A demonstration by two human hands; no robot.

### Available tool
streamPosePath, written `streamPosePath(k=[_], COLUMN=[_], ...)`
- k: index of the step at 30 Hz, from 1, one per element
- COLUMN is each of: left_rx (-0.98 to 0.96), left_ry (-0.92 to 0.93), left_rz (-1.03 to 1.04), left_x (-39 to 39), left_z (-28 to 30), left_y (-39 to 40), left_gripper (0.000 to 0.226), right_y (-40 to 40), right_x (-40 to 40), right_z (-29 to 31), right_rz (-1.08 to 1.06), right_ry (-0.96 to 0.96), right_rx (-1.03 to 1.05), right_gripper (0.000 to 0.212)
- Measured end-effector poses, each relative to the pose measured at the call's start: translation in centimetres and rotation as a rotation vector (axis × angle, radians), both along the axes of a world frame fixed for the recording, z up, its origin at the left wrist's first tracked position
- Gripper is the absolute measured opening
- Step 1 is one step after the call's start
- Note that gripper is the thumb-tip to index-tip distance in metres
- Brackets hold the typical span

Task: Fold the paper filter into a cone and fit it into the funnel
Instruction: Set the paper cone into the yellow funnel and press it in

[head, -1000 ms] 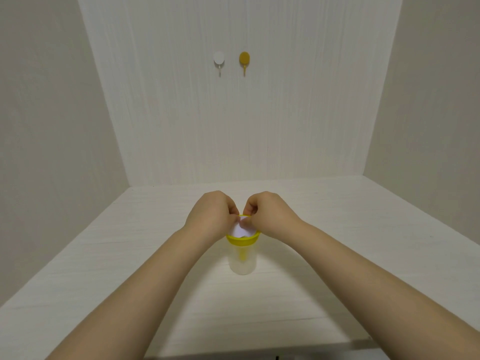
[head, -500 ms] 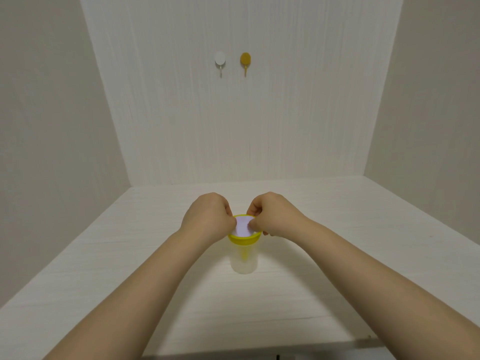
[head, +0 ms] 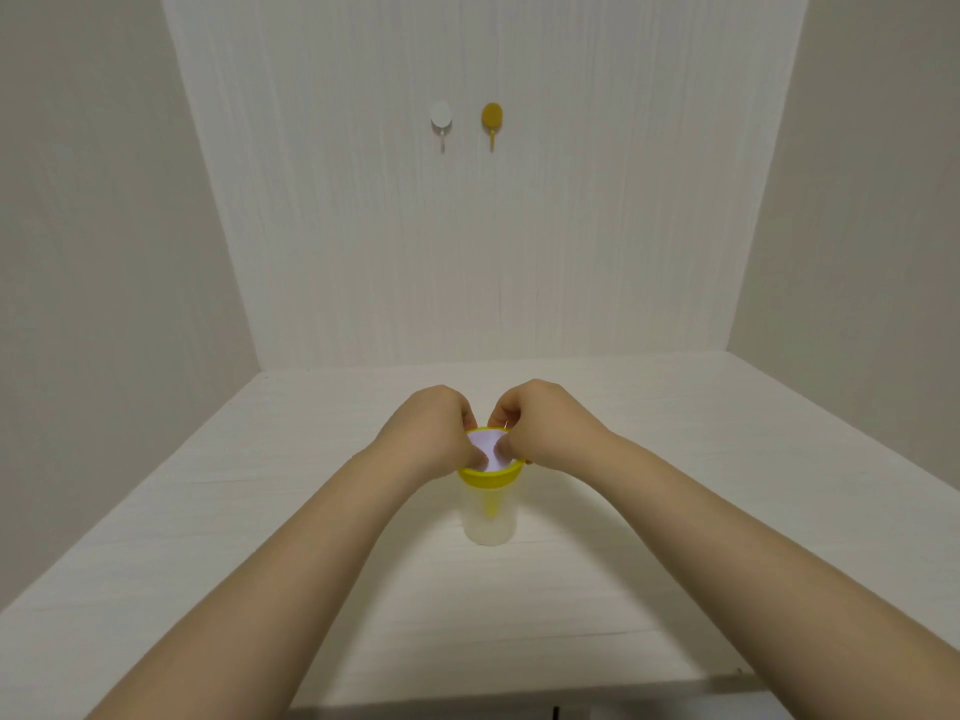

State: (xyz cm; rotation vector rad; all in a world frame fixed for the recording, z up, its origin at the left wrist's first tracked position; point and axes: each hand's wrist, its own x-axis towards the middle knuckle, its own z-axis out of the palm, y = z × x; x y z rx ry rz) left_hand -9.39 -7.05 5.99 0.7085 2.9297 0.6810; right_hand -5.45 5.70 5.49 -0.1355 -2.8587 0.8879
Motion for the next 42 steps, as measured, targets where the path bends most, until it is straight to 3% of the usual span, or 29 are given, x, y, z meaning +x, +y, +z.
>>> streamPosePath(k=[5,13,24,32,42], left_rx=[-0.268,-0.281,-0.185,0.076,0.172], left_ry=[-0.101,-0.163,-0.209,-0.240,-0.203], left_rz=[-0.033,0.031,0.052,-0.029,0.081], left_x=[-0.5,-1.1,-1.0,-0.4,-0.1], left_z=[0.7,0.3,0.0,1.0,0.4], left_y=[1.4,2.0,1.4,-0.1,-0.3], left_gripper=[0.032,0.035,0.027,0.023,0.002], right_y=[-0.3,-0.4,-0.5,-0.2,0.5], right_x=[0.0,0.1,-0.3,-0.4,-0.2], right_z=[0.2,0.1,-0.6,-0.8,-0.9], right_rz=[0.008,0.023,-0.003,0.028,0.050], right_ry=[0.008,0.033,0.097,0.128,0.118], right_rx=[0.052,0.033,-0.032,-0.045,-0.065], right_gripper=[0.024,0.016,0.012,0.014,0.005])
